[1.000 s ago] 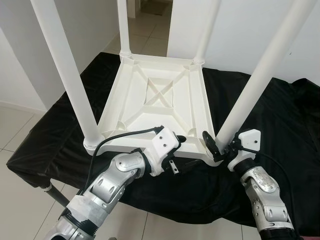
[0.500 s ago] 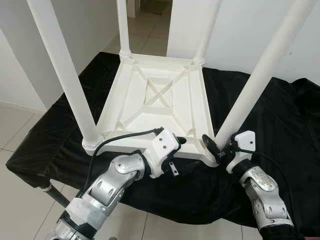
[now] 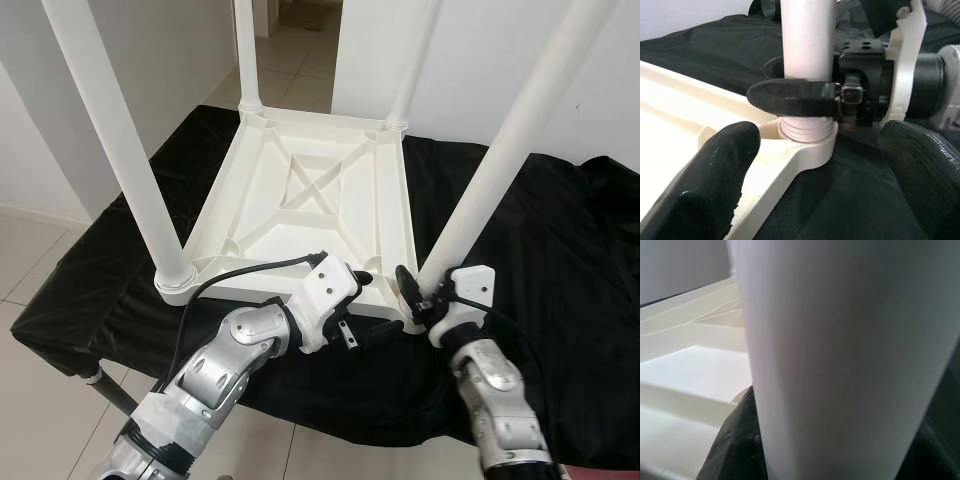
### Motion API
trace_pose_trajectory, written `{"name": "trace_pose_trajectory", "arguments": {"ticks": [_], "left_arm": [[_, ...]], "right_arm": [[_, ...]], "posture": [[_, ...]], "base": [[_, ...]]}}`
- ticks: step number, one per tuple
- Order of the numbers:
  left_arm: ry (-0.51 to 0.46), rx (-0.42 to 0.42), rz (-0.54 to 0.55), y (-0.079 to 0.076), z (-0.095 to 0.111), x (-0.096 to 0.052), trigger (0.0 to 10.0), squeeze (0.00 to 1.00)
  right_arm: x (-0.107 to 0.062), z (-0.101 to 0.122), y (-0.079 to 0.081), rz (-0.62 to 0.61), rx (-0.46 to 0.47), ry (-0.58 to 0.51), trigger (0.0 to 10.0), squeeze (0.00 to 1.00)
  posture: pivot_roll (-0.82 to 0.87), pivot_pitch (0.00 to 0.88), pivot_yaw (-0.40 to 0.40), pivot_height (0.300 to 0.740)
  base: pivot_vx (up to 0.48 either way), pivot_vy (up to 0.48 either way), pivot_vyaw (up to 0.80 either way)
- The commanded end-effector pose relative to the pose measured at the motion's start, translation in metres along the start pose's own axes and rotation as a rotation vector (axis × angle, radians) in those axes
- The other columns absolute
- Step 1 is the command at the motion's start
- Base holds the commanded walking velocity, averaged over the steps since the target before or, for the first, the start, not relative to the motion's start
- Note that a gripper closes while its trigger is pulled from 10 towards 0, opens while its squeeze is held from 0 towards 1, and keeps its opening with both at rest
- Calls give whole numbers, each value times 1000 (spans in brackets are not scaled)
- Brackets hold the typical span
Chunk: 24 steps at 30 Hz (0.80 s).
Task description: Building children table
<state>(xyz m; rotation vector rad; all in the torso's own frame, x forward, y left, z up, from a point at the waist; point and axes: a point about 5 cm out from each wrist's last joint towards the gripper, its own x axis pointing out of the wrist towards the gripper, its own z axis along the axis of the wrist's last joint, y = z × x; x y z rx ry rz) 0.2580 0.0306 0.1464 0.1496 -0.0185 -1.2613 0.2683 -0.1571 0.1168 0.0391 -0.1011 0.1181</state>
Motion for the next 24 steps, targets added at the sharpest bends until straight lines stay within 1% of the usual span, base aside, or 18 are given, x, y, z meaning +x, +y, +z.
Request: {"name": "trace_pose_trajectory", "arguments": {"ticks": [1,2,4,6,7,8,9,10,12,16,24], "left_arm": [[10,2,-45,-1,0,0,10000,0],[9,3,-44,0,1,0,10000,0],[9,3,-44,0,1,0,10000,0],[3,5,-38,2,3,2,10000,0],[3,5,-38,2,3,2,10000,0],[-1,4,-36,2,4,3,10000,0],[-1,4,-36,2,4,3,10000,0],[-2,3,-35,1,4,3,10000,0],[-3,1,-36,1,4,3,10000,0],[-4,-2,-34,0,4,3,10000,0],[-5,-1,-28,2,4,2,10000,0]], "right_arm": [[-1,-7,0,-100,13,52,10000,0],[1,-8,3,-159,43,57,10000,0],[1,-8,3,-159,43,57,10000,0],[6,-6,8,-257,73,50,10000,0],[6,-6,8,-257,73,50,10000,0],[9,-4,13,-265,85,39,10000,0],[9,-4,13,-265,85,39,10000,0],[11,-1,18,-255,93,25,10000,0],[11,2,21,-241,88,15,10000,0],[11,3,24,-212,80,4,10000,0],[12,6,30,-203,79,-2,10000,0]], "posture": [[-107,0,-24,740],[-99,0,-23,740],[-99,0,-23,740],[-91,0,-25,740],[-91,0,-25,740],[-91,0,-25,740],[-91,0,-25,740],[-90,0,-29,740],[-90,0,-29,740],[-89,0,-31,740],[-88,0,-34,740]], "base": [[0,0,0],[0,0,0],[0,0,0],[0,0,0],[0,0,0],[0,0,0],[0,0,0],[0,0,0],[0,0,0],[0,0,0],[0,0,0]]}}
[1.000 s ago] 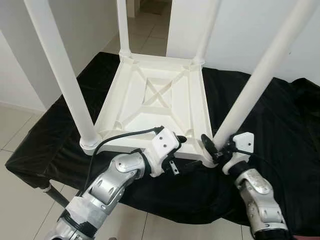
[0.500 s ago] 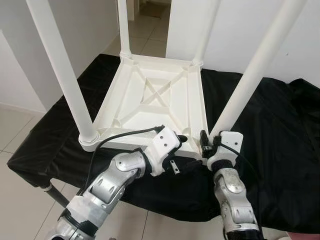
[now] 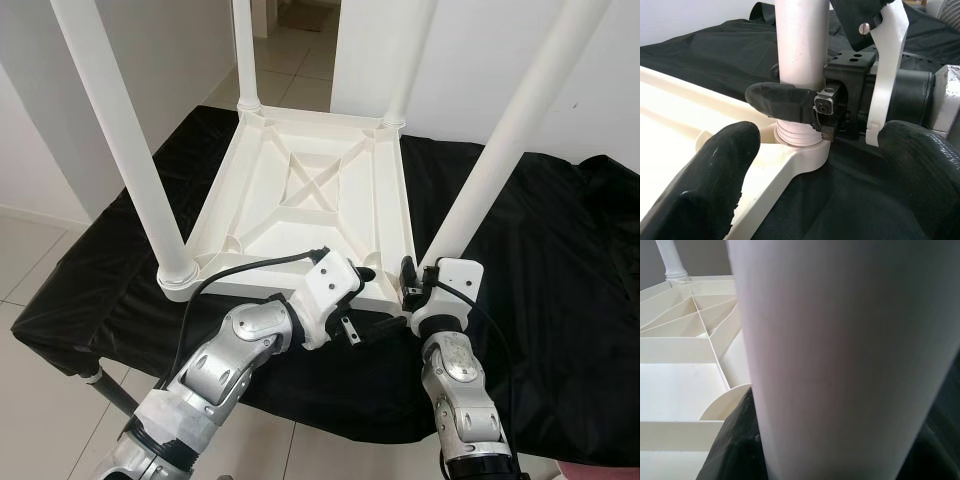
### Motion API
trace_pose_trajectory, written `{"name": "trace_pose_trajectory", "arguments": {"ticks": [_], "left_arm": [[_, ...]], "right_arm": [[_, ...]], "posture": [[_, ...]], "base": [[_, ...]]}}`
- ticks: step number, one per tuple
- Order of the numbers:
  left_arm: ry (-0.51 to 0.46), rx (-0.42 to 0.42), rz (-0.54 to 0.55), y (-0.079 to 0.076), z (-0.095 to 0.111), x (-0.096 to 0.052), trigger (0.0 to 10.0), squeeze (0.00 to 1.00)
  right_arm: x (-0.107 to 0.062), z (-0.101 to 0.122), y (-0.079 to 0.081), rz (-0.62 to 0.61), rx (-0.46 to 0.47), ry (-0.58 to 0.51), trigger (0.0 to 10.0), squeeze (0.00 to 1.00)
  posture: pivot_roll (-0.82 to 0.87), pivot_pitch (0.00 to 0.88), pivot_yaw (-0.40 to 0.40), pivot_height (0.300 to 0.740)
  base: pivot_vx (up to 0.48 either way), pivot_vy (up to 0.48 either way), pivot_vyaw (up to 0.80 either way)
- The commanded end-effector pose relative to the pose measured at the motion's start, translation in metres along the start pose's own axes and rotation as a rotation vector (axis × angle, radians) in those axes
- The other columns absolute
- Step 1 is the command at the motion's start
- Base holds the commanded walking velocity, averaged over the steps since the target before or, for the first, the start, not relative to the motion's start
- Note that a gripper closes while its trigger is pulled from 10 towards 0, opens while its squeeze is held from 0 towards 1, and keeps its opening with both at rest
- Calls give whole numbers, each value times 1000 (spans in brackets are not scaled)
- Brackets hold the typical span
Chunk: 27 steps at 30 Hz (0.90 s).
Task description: Building children table
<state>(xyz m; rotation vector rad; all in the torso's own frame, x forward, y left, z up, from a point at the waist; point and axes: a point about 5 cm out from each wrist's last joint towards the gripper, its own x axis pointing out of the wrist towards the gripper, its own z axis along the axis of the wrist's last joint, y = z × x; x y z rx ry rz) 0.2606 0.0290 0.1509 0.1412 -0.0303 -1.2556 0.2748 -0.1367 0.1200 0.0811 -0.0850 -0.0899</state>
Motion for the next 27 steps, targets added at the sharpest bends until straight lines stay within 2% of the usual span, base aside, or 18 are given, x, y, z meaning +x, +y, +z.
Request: {"name": "trace_pose_trajectory", "arguments": {"ticks": [1,2,3,5,6,17,19,20,21,22,23,24,25,27], "left_arm": [[7,0,-34,0,0,0,10000,0],[7,1,-34,0,0,0,10000,0],[6,1,-33,0,0,1,10000,0],[6,1,-33,0,0,1,10000,0],[6,1,-32,0,0,1,10000,0],[11,0,-32,-1,-1,-1,10000,0],[14,0,-34,-1,-1,-3,10000,0],[19,0,-35,-1,-2,-4,10000,0],[19,0,-35,-1,-2,-4,10000,0],[21,-1,-35,-1,-2,-5,10000,0],[21,-1,-35,-1,-2,-5,10000,0],[23,-1,-37,0,-2,-6,10000,0],[23,-1,-37,0,-2,-6,10000,0],[25,-1,-41,0,-2,-6,10000,0]], "right_arm": [[1,4,11,11,47,-9,10000,0],[1,5,11,11,46,-11,10000,384],[2,5,12,13,45,-14,10000,918],[2,5,12,13,45,-14,10000,918],[2,6,12,18,50,-19,10000,1000],[-4,14,5,121,47,-78,10000,1000],[-7,14,-2,158,44,-79,10000,1000],[-9,15,-10,211,22,-79,10000,1000],[-9,15,-10,211,22,-79,10000,1000],[-12,15,-17,272,10,-80,10000,0],[-12,15,-17,272,10,-80,10000,0],[-14,16,-26,362,-24,-73,10000,0],[-14,16,-26,362,-24,-73,10000,0],[-13,17,-38,469,-63,-55,10000,0]], "posture": [[-88,0,-34,740],[-88,0,-34,740],[-88,0,-34,740],[-88,0,-34,740],[-87,0,-36,740],[-88,0,-35,740],[-88,0,-35,740],[-89,0,-32,740],[-89,0,-32,740],[-89,0,-32,740],[-89,0,-32,740],[-92,0,-26,740],[-92,0,-26,740],[-91,0,-23,740]], "base": [[0,0,0],[0,0,0],[0,0,0],[0,0,0],[0,0,0],[0,0,0],[0,0,0],[0,0,0],[0,0,0],[0,0,0],[0,0,0],[0,0,0],[0,0,0],[0,0,0]]}}
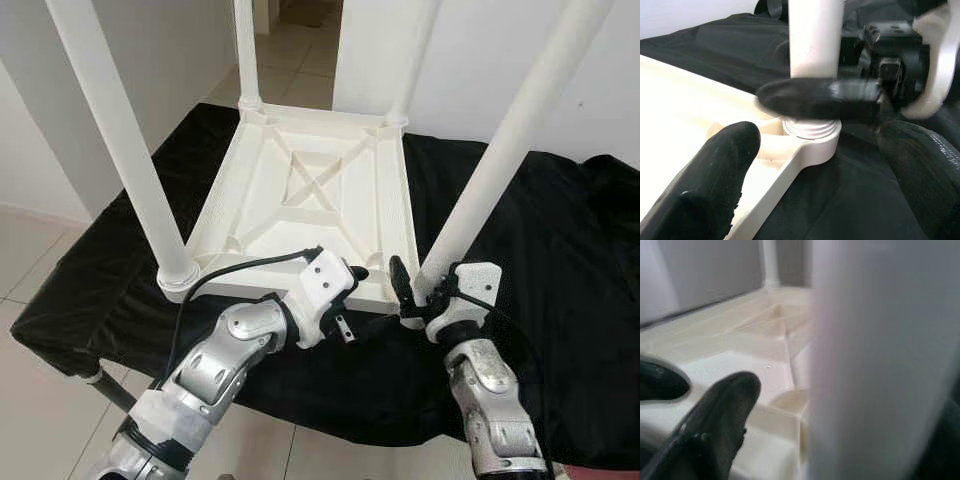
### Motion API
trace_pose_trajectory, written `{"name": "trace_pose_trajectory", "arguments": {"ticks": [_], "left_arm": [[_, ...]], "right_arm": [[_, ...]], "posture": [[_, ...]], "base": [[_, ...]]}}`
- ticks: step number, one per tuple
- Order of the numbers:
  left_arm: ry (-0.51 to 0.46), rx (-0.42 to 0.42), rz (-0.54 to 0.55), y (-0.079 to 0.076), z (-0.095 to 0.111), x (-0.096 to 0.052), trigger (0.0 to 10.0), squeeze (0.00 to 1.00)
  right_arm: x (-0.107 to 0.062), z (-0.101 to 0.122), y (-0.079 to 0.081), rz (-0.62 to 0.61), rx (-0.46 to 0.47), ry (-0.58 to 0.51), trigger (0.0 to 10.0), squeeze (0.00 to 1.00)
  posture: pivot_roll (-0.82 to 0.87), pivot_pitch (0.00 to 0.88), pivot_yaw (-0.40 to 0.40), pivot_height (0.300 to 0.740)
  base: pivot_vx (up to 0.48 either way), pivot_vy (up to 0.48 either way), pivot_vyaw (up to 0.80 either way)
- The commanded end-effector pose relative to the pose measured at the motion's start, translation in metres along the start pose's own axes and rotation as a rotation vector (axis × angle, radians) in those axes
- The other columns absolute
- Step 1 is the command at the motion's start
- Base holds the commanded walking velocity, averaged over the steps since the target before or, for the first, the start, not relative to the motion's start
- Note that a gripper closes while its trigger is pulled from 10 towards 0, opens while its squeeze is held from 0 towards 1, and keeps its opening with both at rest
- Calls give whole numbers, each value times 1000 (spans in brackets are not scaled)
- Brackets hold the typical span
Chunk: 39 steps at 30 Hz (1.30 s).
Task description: Building children table
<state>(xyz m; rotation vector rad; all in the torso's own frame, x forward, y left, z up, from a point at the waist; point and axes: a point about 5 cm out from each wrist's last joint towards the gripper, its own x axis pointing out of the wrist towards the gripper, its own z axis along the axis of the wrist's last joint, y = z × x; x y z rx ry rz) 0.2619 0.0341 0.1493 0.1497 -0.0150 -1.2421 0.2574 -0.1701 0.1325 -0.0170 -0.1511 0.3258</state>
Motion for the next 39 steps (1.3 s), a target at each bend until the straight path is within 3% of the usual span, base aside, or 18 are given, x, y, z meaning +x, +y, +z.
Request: {"name": "trace_pose_trajectory", "arguments": {"ticks": [1,4,10,11,13,14,15,29,31,32,36,39], "left_arm": [[8,2,-53,-2,1,-2,10000,0],[12,7,-64,-2,1,-2,10000,0],[16,13,-73,-1,2,-2,10000,0],[16,14,-74,-1,2,-2,10000,0],[17,14,-74,-1,2,-3,10000,0],[17,15,-72,0,2,-2,10000,0],[17,16,-69,0,3,-3,10000,0],[18,12,-58,-1,2,-4,10000,0],[19,11,-57,-1,1,-4,10000,0],[20,11,-57,-1,1,-5,10000,0],[26,13,-55,0,0,-6,10000,0],[28,10,-52,1,0,-8,10000,0]], "right_arm": [[-2,1,-5,47,14,-5,10000,0],[2,3,-20,142,3,33,10000,0],[12,1,-21,267,-21,79,10000,0],[14,0,-21,301,-30,95,6784,0],[15,-1,-21,319,-35,104,6784,0],[16,-2,-22,336,-25,111,3922,0],[16,-4,-23,354,-21,121,0,0],[9,-13,-28,360,-1,158,0,0],[7,-12,-26,344,10,148,549,0],[6,-11,-23,323,13,137,10000,0],[4,-10,-18,251,41,107,10000,0],[4,-6,-11,122,61,61,10000,0]], "posture": [[-91,0,-23,740],[-91,0,-16,740],[-86,0,-13,740],[-83,0,-15,740],[-83,0,-15,740],[-77,0,-19,740],[-75,0,-21,740],[-74,0,-31,740],[-74,0,-30,740],[-76,0,-30,740],[-76,0,-29,740],[-80,0,-25,740]], "base": [[0,0,0],[0,0,0],[0,0,0],[0,0,0],[0,0,0],[0,0,0],[0,0,0],[0,0,0],[0,0,0],[0,0,0],[0,0,0],[0,0,0]]}}
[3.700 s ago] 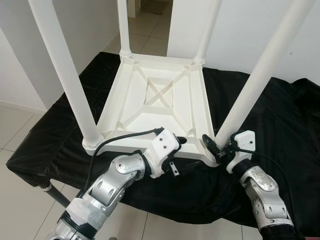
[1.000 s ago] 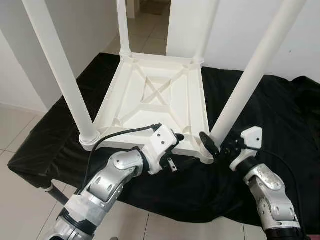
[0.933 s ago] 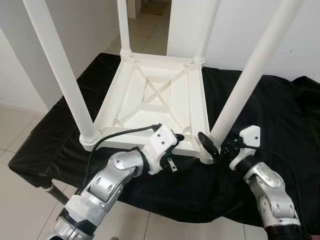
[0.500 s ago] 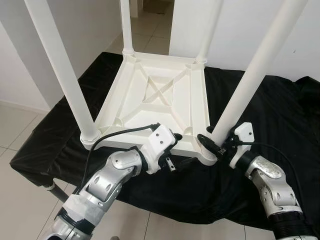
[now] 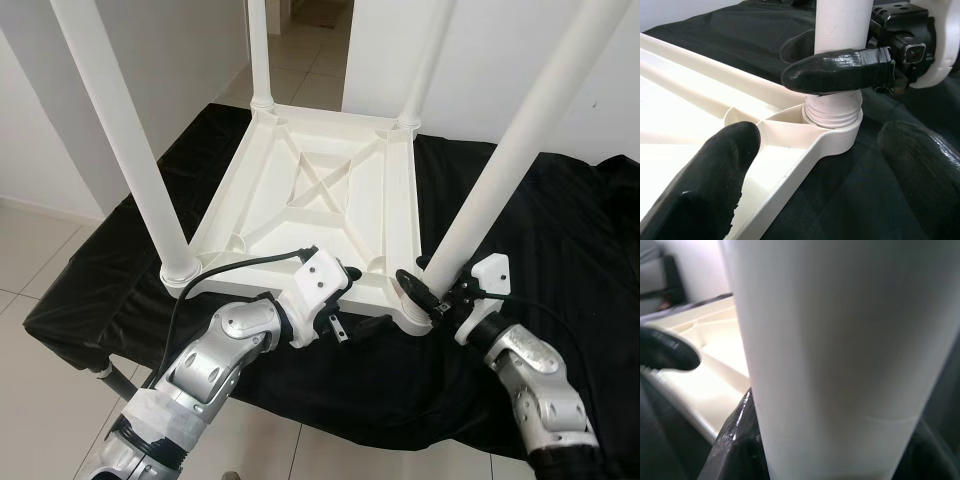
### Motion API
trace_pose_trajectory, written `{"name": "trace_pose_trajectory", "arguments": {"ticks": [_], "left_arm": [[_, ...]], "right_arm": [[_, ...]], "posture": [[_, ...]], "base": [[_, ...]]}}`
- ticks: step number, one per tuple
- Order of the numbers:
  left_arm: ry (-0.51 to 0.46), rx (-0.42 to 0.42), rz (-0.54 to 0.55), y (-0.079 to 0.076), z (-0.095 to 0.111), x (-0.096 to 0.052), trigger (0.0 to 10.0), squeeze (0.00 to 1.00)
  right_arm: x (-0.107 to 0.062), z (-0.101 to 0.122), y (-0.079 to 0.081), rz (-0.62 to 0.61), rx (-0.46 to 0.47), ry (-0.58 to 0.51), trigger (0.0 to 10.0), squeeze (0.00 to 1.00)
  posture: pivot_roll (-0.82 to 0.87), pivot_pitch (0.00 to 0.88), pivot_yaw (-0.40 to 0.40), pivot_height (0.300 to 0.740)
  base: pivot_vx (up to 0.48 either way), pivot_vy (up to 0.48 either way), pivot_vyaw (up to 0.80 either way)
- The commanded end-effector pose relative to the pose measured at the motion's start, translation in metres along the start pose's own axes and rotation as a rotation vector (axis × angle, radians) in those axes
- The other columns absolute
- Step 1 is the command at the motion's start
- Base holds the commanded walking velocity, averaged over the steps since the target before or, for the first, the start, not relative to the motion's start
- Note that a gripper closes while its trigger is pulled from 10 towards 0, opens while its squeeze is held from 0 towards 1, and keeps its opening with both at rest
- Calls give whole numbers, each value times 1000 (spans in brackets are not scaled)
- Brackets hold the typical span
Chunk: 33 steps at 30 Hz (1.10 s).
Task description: Building children table
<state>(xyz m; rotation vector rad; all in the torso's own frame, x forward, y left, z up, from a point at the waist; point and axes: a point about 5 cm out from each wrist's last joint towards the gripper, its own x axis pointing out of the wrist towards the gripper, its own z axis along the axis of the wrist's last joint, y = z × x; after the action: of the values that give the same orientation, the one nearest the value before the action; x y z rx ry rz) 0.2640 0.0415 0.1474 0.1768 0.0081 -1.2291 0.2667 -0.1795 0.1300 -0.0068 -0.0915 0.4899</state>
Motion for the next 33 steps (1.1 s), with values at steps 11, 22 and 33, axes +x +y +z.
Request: {"name": "trace_pose_trajectory", "arguments": {"ticks": [11,22,33], "left_arm": [[4,10,-44,0,0,-1,10000,0],[-8,5,-27,4,2,-1,10000,0],[-8,13,-28,6,2,-2,10000,0]], "right_arm": [[-1,-13,14,-453,95,5,10000,0],[0,-16,28,-678,121,10,10000,0],[4,-15,35,-652,108,5,10000,4]], "posture": [[-91,0,-18,740],[-90,0,-24,740],[-87,0,-26,740]], "base": [[0,0,0],[0,0,0],[0,0,0]]}}
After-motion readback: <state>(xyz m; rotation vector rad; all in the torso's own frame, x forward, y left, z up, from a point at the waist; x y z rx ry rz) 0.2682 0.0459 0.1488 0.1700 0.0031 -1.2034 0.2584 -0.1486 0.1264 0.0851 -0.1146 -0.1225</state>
